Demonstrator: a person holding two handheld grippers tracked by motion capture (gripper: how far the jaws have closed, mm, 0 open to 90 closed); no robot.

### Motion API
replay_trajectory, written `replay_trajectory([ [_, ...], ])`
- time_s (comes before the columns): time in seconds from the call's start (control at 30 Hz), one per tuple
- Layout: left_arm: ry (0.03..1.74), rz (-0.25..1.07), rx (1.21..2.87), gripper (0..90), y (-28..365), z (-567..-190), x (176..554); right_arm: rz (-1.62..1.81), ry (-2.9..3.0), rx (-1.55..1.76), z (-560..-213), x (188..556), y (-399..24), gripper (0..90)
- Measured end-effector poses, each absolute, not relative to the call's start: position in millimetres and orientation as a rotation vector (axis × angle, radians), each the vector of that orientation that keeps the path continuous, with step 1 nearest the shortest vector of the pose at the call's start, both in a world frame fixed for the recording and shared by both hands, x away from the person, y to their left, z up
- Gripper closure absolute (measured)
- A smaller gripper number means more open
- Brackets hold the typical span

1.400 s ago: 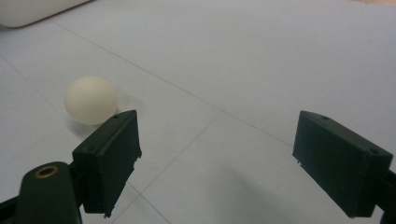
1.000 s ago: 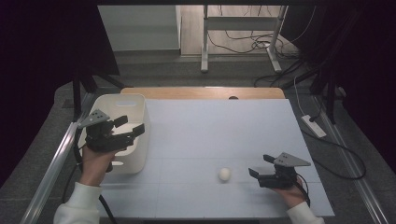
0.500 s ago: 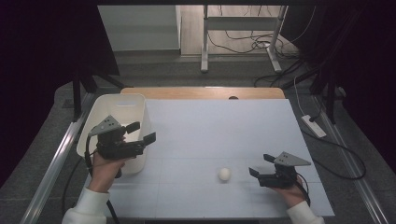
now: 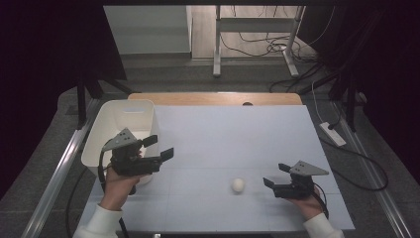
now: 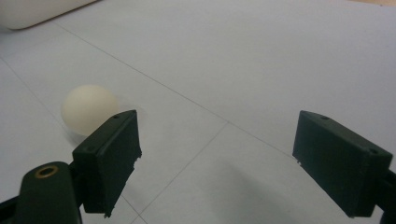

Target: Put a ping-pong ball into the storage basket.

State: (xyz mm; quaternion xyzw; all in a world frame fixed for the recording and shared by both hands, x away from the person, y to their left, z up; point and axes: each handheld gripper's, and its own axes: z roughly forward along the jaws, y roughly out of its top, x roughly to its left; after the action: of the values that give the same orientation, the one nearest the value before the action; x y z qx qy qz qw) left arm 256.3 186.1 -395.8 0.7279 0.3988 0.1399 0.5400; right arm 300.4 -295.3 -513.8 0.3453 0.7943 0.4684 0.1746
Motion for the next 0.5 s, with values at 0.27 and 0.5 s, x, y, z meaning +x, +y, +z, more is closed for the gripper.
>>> replay_trajectory([
  [0.27, 0.902, 0.304, 1.745, 21.7, 165, -406, 255, 1.326, 2.261, 0.977, -515, 299, -295, 14.7],
  [0.5, 0.896, 0.289, 1.752, 21.7, 153, -414, 258, 1.340, 2.256, 0.978, -515, 302, -296, 14.8],
])
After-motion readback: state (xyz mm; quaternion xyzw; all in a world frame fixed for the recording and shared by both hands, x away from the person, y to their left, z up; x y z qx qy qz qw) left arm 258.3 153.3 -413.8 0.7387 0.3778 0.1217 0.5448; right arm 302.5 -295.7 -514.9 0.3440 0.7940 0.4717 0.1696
